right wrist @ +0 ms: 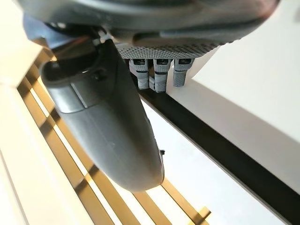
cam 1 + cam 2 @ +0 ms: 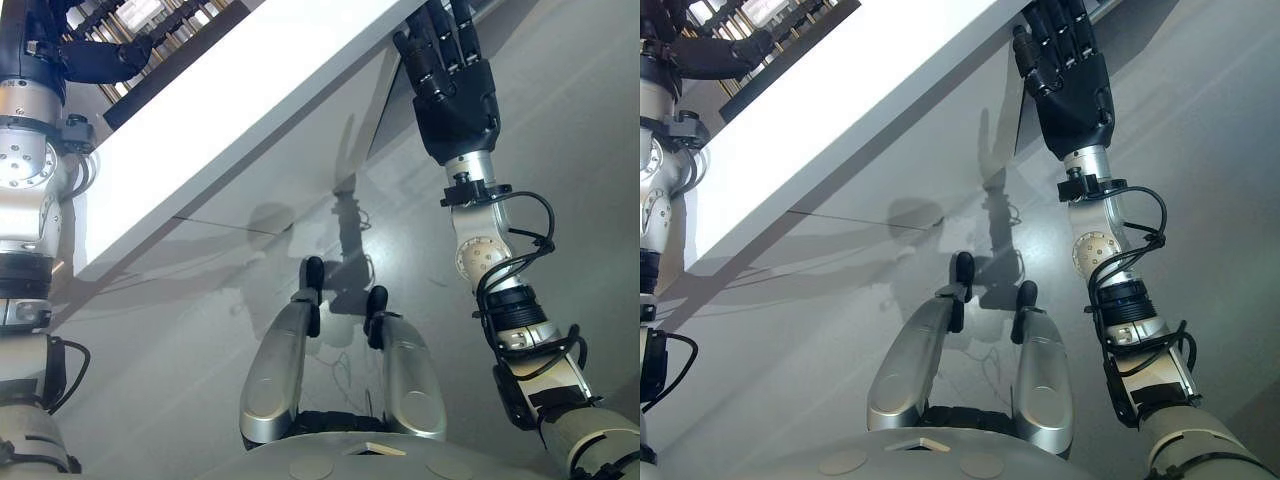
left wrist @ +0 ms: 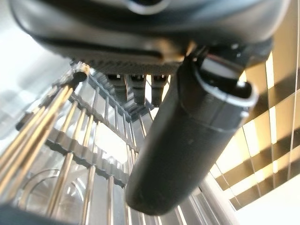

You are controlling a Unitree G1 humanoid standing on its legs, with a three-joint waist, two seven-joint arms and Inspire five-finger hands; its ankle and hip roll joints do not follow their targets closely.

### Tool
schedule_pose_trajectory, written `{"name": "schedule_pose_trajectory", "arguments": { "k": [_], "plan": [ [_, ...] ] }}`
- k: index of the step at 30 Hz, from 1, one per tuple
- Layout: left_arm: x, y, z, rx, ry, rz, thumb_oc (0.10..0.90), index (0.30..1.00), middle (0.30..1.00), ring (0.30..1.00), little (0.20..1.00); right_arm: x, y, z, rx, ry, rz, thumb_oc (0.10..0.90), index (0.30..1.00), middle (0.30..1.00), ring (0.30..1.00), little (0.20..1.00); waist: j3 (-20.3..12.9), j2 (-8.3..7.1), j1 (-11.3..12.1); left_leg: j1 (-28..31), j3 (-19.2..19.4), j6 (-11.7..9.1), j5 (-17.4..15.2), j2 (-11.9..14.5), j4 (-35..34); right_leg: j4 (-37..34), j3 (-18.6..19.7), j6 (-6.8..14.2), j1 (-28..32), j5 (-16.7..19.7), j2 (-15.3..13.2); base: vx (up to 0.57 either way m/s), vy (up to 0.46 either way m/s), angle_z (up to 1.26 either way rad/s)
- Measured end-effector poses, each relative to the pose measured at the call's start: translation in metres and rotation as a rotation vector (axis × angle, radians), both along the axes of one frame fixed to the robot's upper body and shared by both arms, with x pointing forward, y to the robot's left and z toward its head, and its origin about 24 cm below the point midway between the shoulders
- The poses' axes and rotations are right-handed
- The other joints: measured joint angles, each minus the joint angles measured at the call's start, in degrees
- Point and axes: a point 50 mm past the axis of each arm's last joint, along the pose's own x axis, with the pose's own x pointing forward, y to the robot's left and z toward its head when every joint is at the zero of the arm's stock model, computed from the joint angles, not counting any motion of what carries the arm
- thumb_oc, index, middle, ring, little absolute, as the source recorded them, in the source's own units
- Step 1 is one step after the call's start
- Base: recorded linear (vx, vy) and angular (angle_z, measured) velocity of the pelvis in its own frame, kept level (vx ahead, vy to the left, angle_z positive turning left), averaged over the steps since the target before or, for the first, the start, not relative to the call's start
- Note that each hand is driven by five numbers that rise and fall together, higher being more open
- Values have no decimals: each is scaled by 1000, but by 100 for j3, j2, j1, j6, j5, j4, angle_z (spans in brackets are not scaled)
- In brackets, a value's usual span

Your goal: Pick up plates and place into dishwasher.

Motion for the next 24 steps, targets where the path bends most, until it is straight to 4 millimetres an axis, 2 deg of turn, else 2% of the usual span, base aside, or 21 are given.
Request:
{"name": "schedule_pose_trajectory", "arguments": {
  "k": [11,19,24],
  "plan": [
    [5,4,-13,-82,-12,82,800,900,900,900,900,1,-2,-6,-40,51,-39,800,900,900,900,900,10,4,-34,355,-25,112,78,-66,-157,83,1,12,260,-58,-51,20,16,3],
    [-1,6,-39,-40,47,126,800,900,900,900,900,-4,-18,-31,-39,166,-130,800,900,900,900,900,20,-10,-54,1133,-92,175,104,-231,-617,-164,-16,132,984,-132,-220,125,42,10],
    [-24,-27,-60,82,89,-43,800,900,900,900,900,-11,-36,-46,-9,240,-226,800,900,900,900,900,19,-11,-15,1507,-280,205,97,-317,-811,-412,-7,197,1465,-167,-222,104,12,24]
  ]
}}
